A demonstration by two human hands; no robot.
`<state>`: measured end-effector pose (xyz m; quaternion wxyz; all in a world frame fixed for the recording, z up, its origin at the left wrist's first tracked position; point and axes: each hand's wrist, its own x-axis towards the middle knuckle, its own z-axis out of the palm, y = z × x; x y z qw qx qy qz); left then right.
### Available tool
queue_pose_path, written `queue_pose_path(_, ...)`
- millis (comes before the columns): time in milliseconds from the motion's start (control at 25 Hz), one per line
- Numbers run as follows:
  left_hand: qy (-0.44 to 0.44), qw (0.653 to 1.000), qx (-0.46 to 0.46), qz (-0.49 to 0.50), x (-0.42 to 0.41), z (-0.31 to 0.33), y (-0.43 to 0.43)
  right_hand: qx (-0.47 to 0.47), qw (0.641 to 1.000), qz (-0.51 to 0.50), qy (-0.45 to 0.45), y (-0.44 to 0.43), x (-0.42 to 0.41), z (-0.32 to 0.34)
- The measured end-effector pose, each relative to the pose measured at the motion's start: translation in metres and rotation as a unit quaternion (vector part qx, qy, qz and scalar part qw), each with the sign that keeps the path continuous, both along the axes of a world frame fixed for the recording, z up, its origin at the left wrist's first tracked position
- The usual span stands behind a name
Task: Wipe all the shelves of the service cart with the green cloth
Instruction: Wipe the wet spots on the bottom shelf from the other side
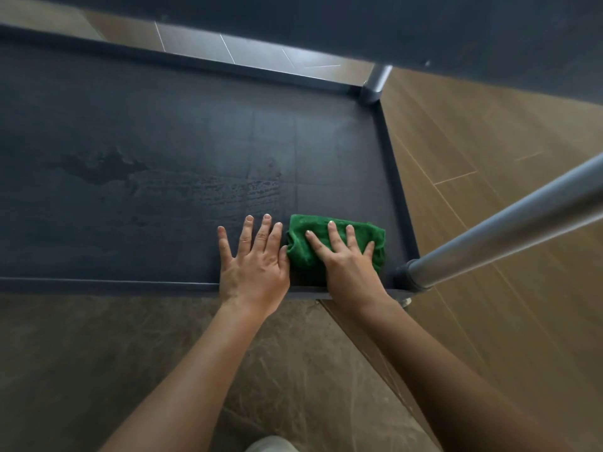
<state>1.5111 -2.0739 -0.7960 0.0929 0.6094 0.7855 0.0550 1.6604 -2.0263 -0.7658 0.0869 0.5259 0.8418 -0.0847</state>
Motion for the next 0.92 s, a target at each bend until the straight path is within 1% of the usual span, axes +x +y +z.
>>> queue_pose_path(160, -0.003, 1.0, -0.019, 0.004, 0.001, 0.002, 0.001, 0.016, 0.999, -0.05, -0.009, 0.062, -0.025, 0.0)
queue_pose_path(280, -0.002, 1.0, -0.028, 0.0, 0.001, 0.002, 0.001, -0.025, 0.994, -0.101, -0.031, 0.122, -0.054, 0.01)
queue_pose_path(400, -0.006, 1.0, -0.029, -0.002, 0.0, 0.0, 0.003, -0.067, 0.989, -0.131, -0.032, 0.145, -0.07, 0.02)
queue_pose_path(520, -0.005, 1.0, -0.019, -0.001, 0.0, 0.0, 0.002, -0.047, 0.993, -0.101, -0.048, 0.119, -0.062, 0.02)
queue_pose_path(680, -0.009, 1.0, -0.005, -0.008, -0.001, 0.003, -0.001, -0.015, 0.997, -0.055, -0.053, 0.042, -0.036, 0.012)
queue_pose_path(760, -0.043, 0.999, 0.01, -0.013, -0.004, 0.007, 0.001, -0.022, 0.997, -0.035, -0.06, 0.007, -0.028, 0.014)
queue_pose_path(840, -0.105, 0.994, 0.022, -0.01, -0.015, 0.011, 0.001, -0.035, 0.997, -0.003, -0.073, -0.018, -0.023, 0.017)
queue_pose_path(880, -0.114, 0.993, 0.03, -0.016, -0.024, 0.012, 0.0, -0.027, 0.996, 0.017, -0.082, -0.024, -0.021, 0.02)
queue_pose_path(920, -0.097, 0.994, 0.043, -0.026, -0.036, 0.013, -0.003, -0.008, 0.995, 0.044, -0.091, -0.025, -0.019, 0.023)
